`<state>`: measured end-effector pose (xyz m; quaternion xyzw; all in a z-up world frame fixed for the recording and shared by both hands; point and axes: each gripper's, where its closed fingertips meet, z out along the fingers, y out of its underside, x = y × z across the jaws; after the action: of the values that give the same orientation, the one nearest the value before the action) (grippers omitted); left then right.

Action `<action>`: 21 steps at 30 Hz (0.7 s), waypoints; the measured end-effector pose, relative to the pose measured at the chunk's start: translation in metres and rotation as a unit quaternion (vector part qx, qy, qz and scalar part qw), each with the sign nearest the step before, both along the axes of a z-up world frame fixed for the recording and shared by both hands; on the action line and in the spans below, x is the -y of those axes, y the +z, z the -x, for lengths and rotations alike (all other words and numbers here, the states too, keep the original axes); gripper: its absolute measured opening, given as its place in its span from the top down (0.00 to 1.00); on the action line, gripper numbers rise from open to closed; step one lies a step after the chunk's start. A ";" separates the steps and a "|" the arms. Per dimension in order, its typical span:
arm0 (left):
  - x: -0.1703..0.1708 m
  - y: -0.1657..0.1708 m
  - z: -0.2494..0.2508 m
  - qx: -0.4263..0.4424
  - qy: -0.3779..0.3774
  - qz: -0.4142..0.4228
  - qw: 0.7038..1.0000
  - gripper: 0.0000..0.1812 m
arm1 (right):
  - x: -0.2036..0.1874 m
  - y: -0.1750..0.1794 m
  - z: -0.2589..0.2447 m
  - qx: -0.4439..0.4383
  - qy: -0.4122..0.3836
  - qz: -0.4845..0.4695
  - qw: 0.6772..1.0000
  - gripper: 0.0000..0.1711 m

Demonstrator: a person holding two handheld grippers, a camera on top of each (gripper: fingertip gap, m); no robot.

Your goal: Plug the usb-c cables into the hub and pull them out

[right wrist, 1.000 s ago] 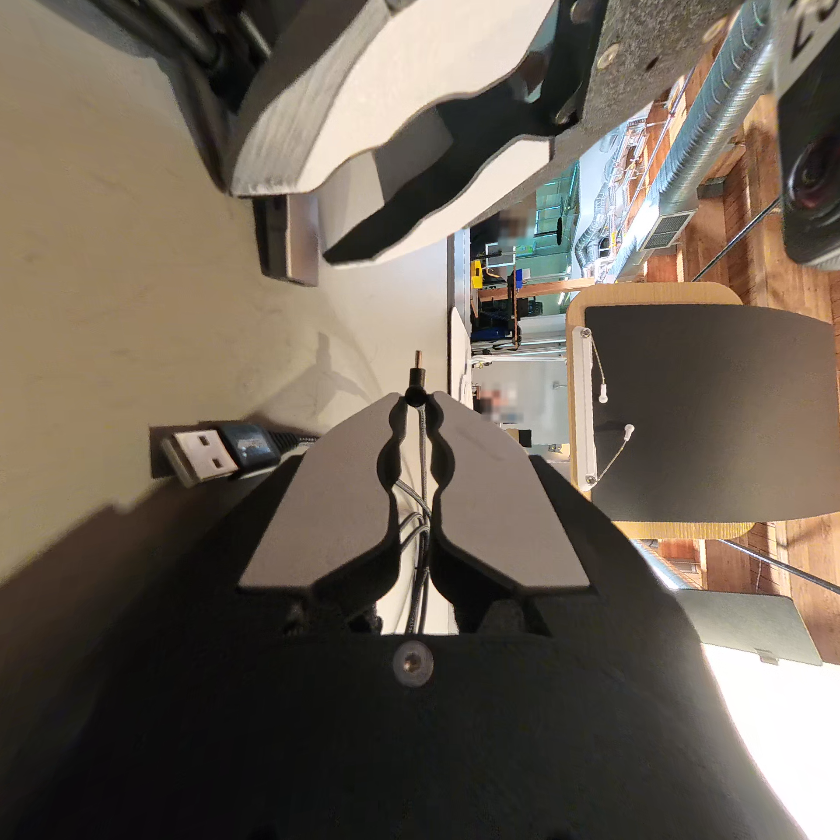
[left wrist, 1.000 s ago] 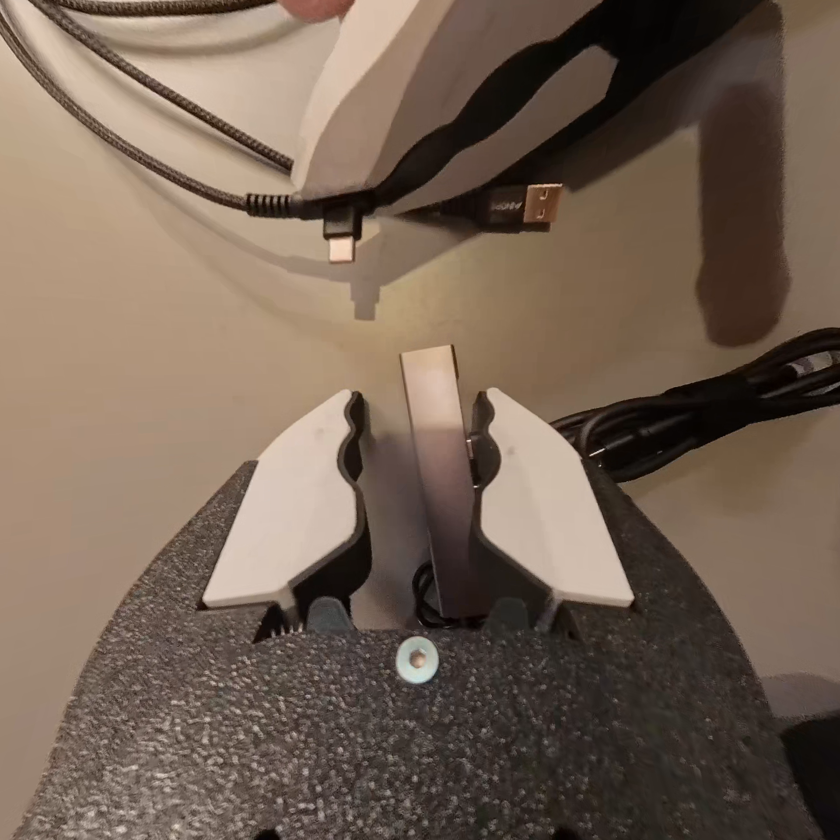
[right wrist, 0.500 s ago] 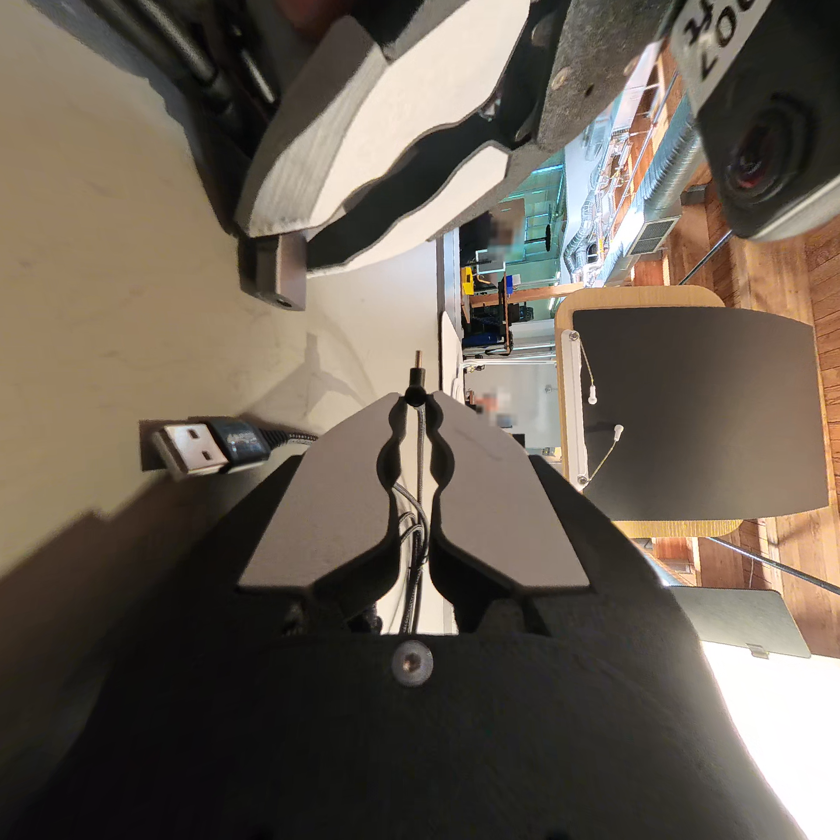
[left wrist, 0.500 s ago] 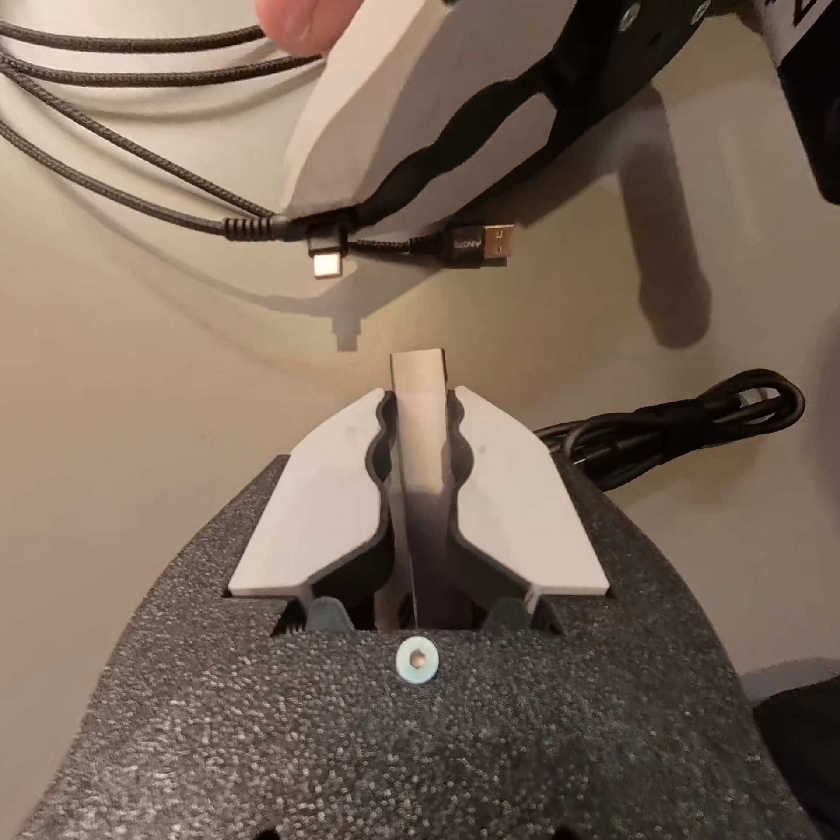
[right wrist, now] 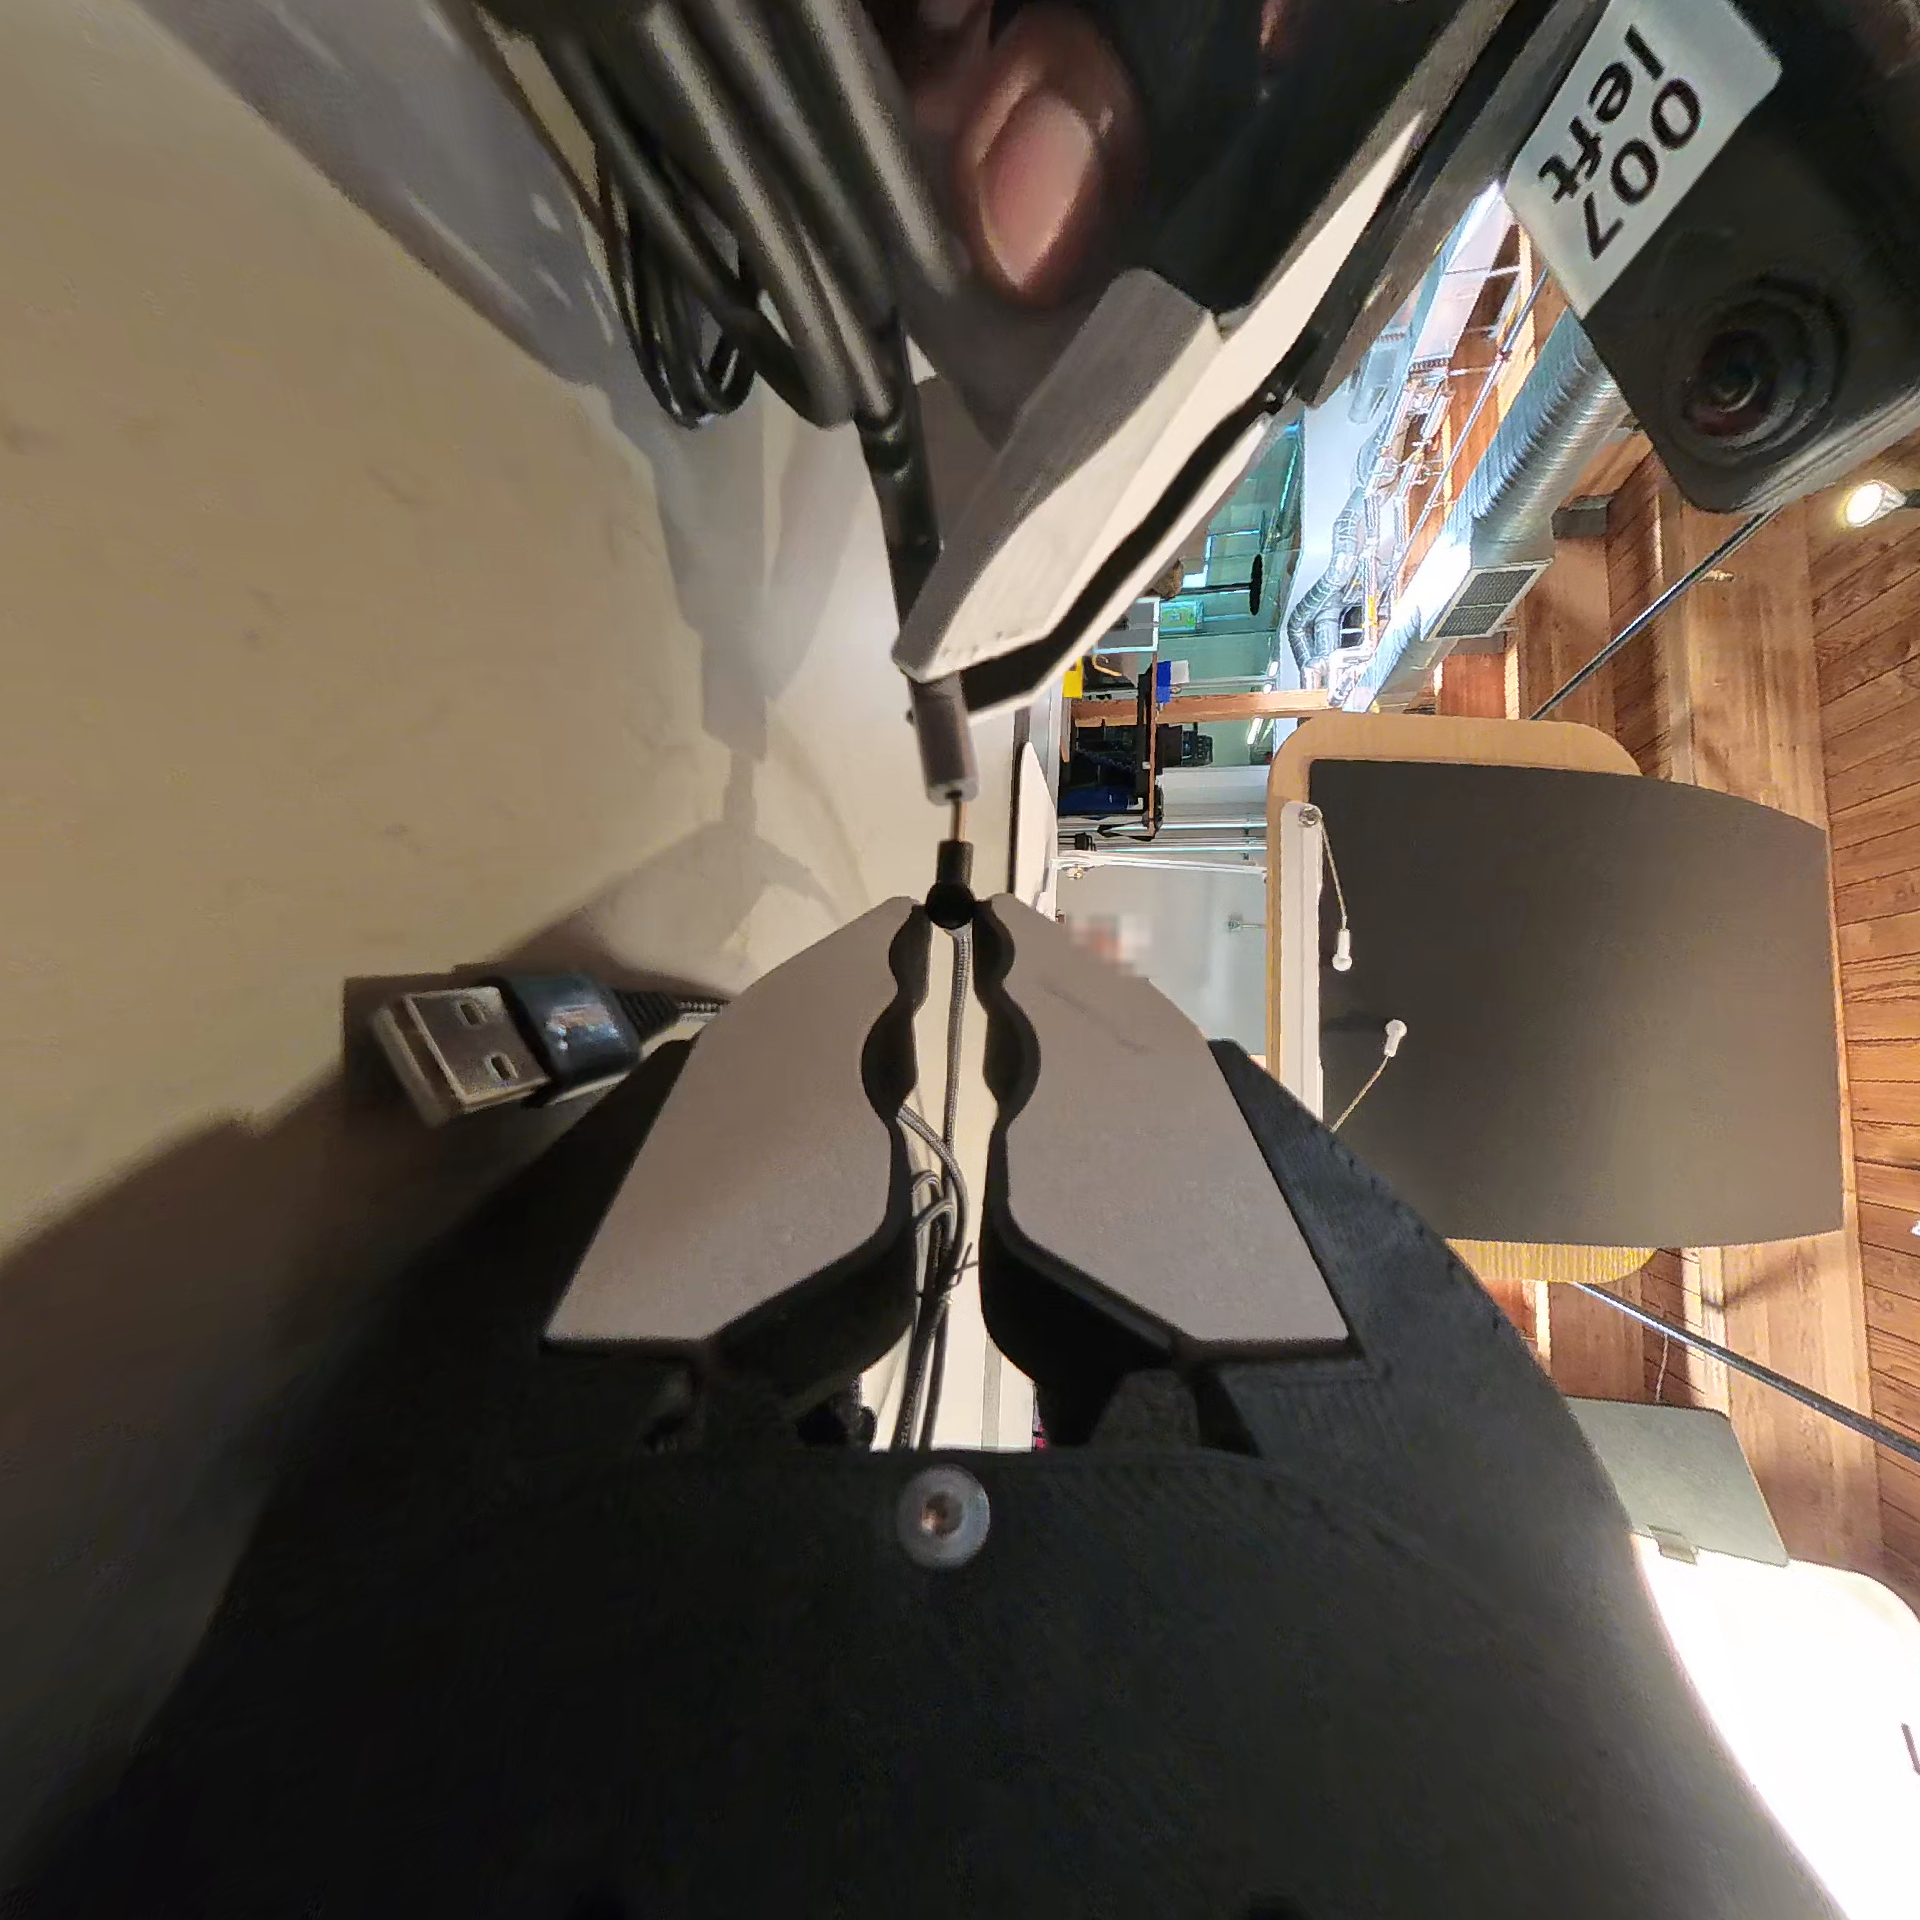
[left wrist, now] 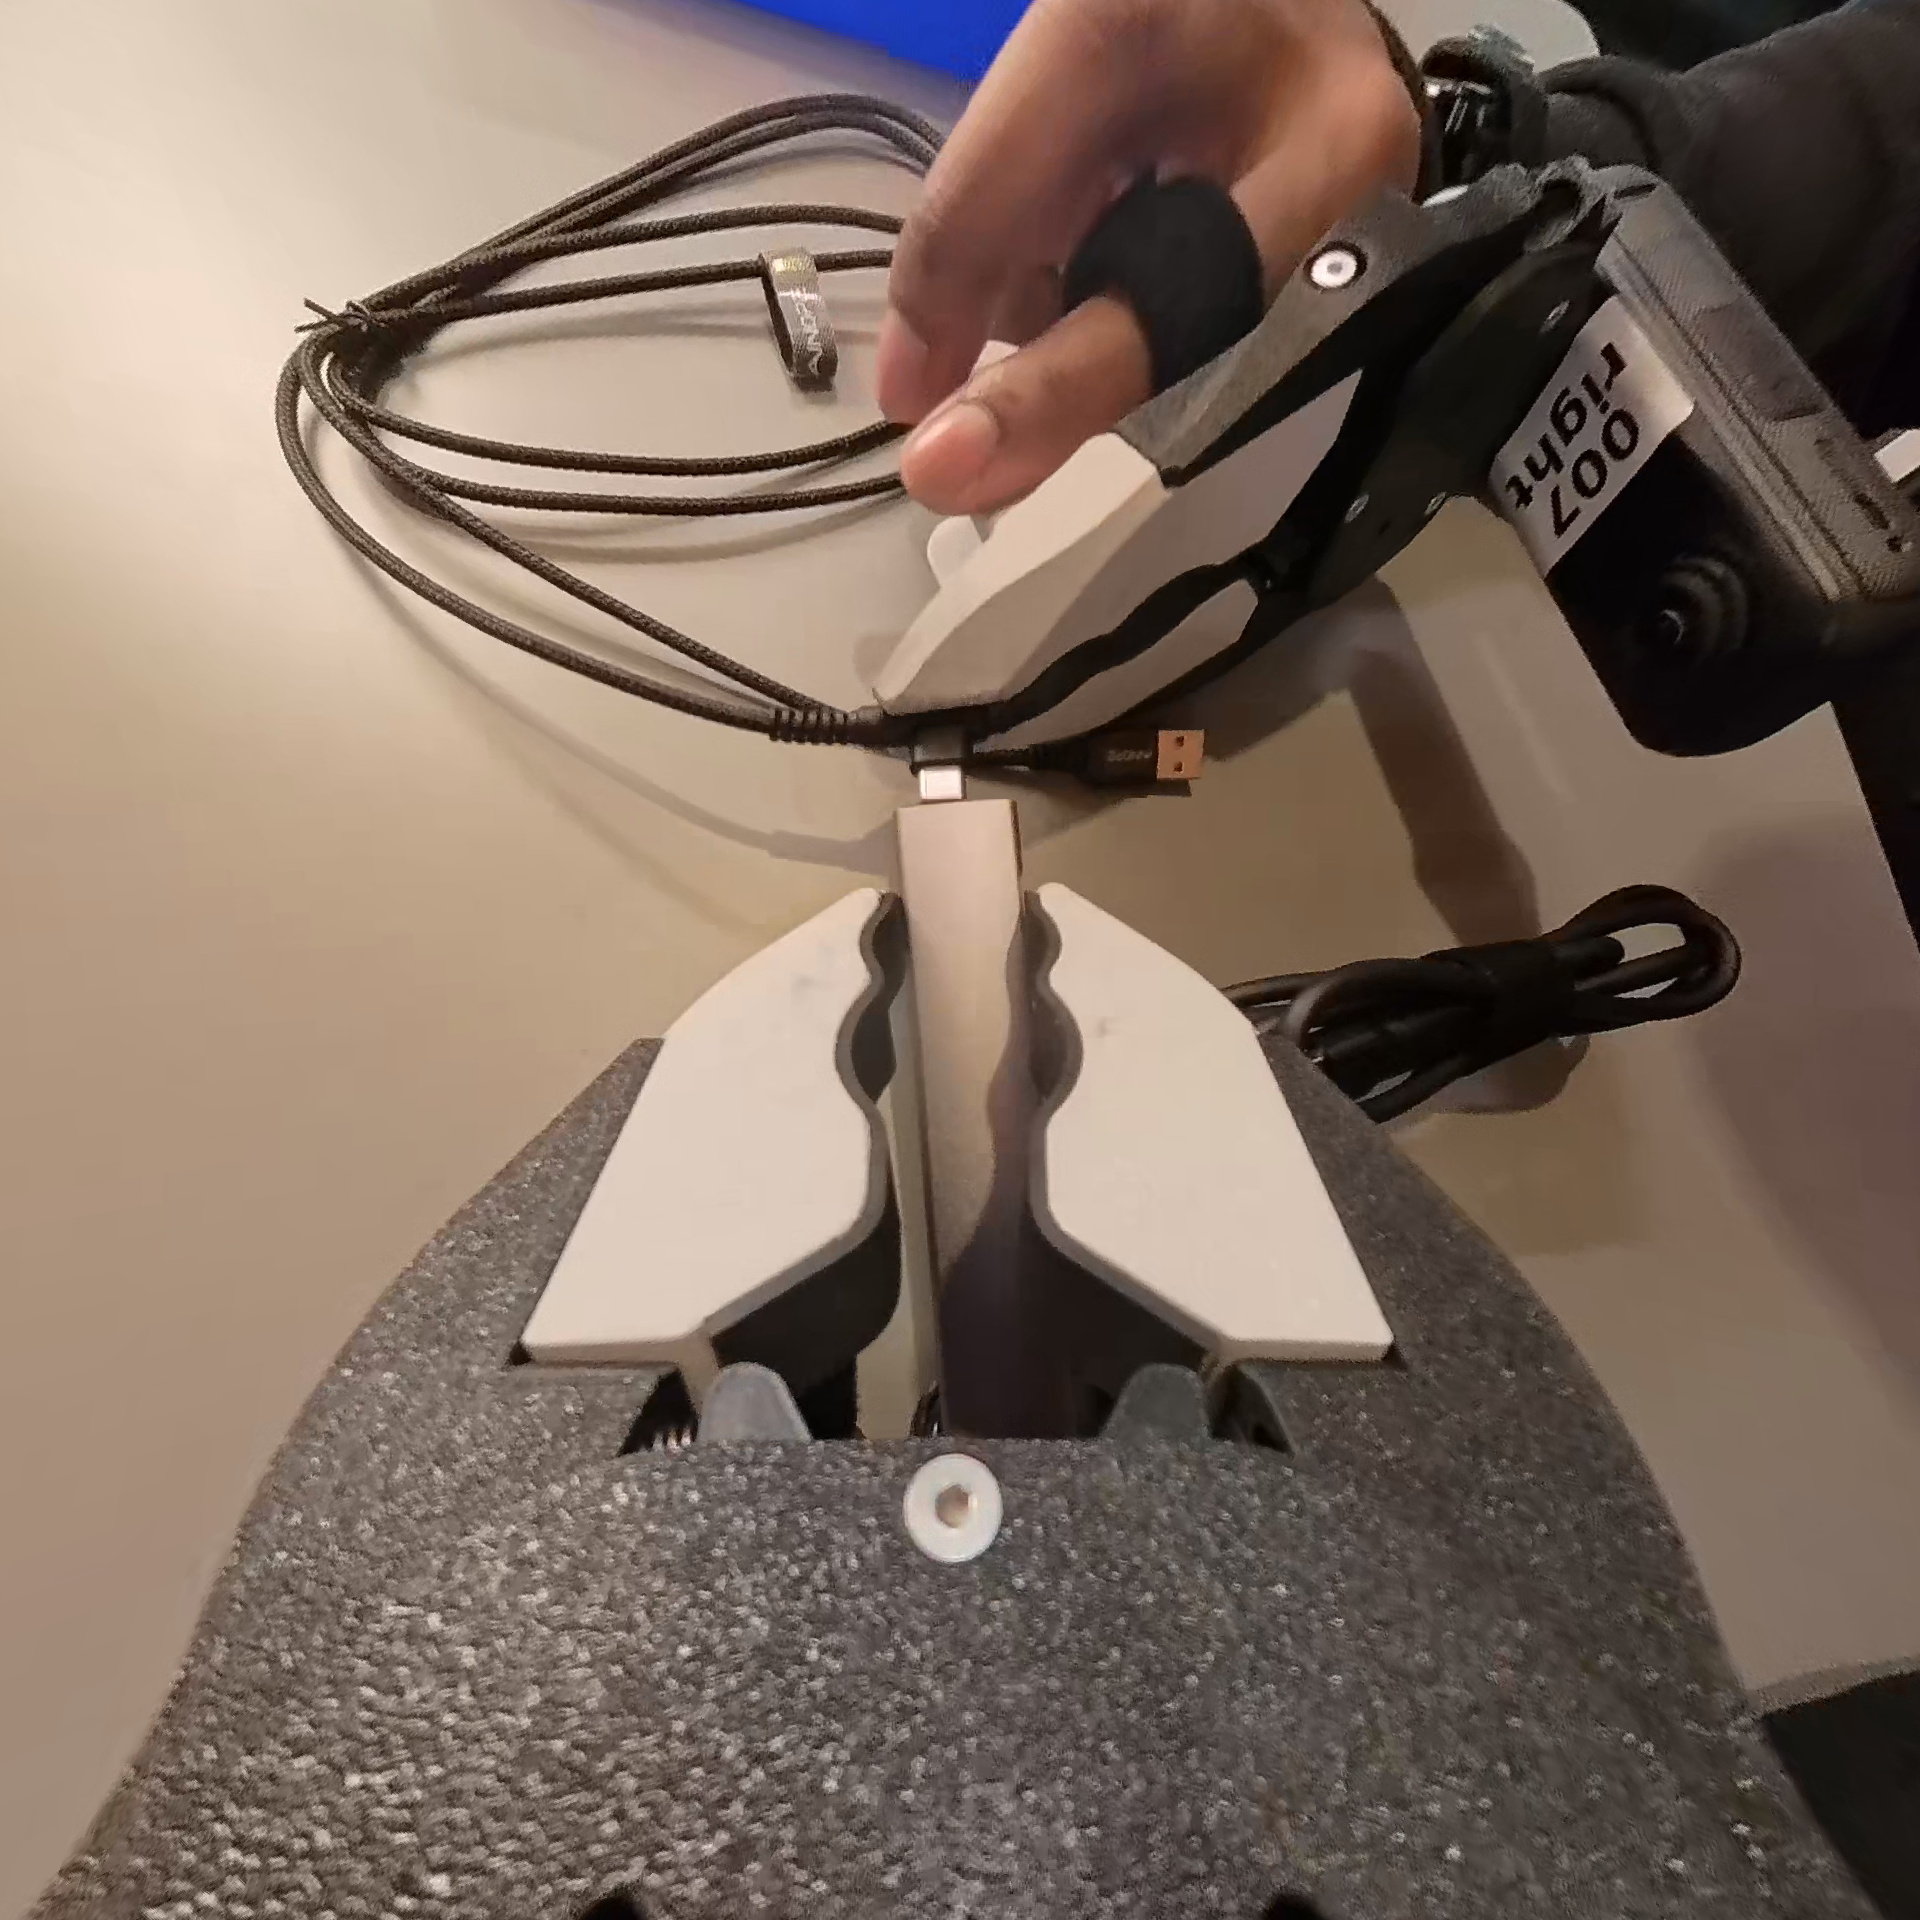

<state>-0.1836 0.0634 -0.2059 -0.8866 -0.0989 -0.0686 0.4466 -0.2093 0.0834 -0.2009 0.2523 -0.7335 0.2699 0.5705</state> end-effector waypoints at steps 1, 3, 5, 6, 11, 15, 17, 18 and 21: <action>-0.001 0.000 0.001 0.001 0.000 -0.004 1.000 0.88 | 0.000 -0.001 0.000 0.000 -0.001 -0.002 1.000 0.96; -0.002 -0.002 0.001 0.008 -0.001 -0.001 1.000 0.88 | 0.000 -0.002 0.002 0.000 -0.003 -0.005 1.000 0.95; -0.003 -0.004 0.001 0.011 -0.002 0.003 1.000 0.88 | -0.001 -0.003 0.002 0.003 -0.004 -0.008 1.000 0.96; -0.003 -0.004 0.002 0.012 -0.002 0.003 1.000 0.88 | -0.001 -0.003 0.002 0.004 -0.004 -0.009 1.000 0.95; -0.003 -0.004 0.002 0.018 -0.001 0.000 1.000 0.88 | -0.001 -0.004 0.003 0.003 -0.006 -0.011 1.000 0.96; -0.003 -0.006 0.003 0.021 0.001 0.002 1.000 0.88 | -0.001 -0.004 0.004 0.004 -0.007 -0.014 1.000 0.95; -0.003 -0.006 0.003 0.023 0.001 0.002 1.000 0.88 | -0.001 -0.005 0.004 0.005 -0.008 -0.015 1.000 0.95; -0.003 -0.006 0.004 0.023 0.001 0.003 1.000 0.88 | -0.001 -0.005 0.004 0.006 -0.008 -0.016 1.000 0.95; -0.003 -0.007 0.004 0.024 0.002 0.003 1.000 0.88 | -0.001 -0.005 0.004 0.007 -0.009 -0.016 1.000 0.95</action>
<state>-0.1877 0.0666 -0.2128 -0.8859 -0.1117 -0.0890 0.4414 -0.2136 0.0845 -0.2063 0.2530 -0.7438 0.2546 0.5638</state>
